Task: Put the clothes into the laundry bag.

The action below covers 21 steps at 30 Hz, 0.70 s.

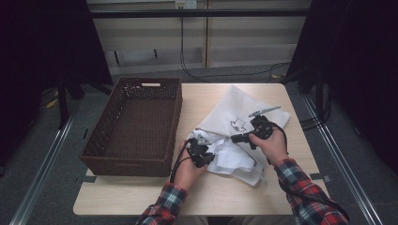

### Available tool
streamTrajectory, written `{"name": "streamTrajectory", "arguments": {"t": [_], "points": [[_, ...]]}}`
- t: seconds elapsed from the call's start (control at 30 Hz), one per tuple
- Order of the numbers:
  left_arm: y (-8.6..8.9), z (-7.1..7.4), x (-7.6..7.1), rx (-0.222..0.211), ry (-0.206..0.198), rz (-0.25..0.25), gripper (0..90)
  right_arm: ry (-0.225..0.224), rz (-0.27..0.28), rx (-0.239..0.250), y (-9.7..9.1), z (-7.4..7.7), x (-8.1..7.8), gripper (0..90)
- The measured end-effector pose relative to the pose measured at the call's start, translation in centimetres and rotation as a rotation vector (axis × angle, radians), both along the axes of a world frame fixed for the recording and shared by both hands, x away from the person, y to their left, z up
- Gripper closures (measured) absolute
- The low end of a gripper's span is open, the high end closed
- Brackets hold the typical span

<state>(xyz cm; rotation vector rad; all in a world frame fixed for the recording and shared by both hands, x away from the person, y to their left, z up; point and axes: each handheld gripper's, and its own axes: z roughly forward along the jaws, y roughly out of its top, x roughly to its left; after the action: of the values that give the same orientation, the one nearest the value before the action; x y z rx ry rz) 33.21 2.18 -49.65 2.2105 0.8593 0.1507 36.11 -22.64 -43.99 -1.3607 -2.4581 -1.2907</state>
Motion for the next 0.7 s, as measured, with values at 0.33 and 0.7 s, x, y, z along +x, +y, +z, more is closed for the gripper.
{"name": "streamTrajectory", "arguments": {"t": [0.33, 0.7], "points": [[0.0, 2.3, 0.3, -0.155, -0.021, 0.026, 89.9, 0.008, 0.011, 0.018, -0.1, -0.1, 0.0, 90.0], [-1.3, 2.2, 2.5, -0.291, -0.041, 0.080, 90.0, -0.001, 0.058, 0.050, 0.9, 1.5, -0.4, 90.0]]}}
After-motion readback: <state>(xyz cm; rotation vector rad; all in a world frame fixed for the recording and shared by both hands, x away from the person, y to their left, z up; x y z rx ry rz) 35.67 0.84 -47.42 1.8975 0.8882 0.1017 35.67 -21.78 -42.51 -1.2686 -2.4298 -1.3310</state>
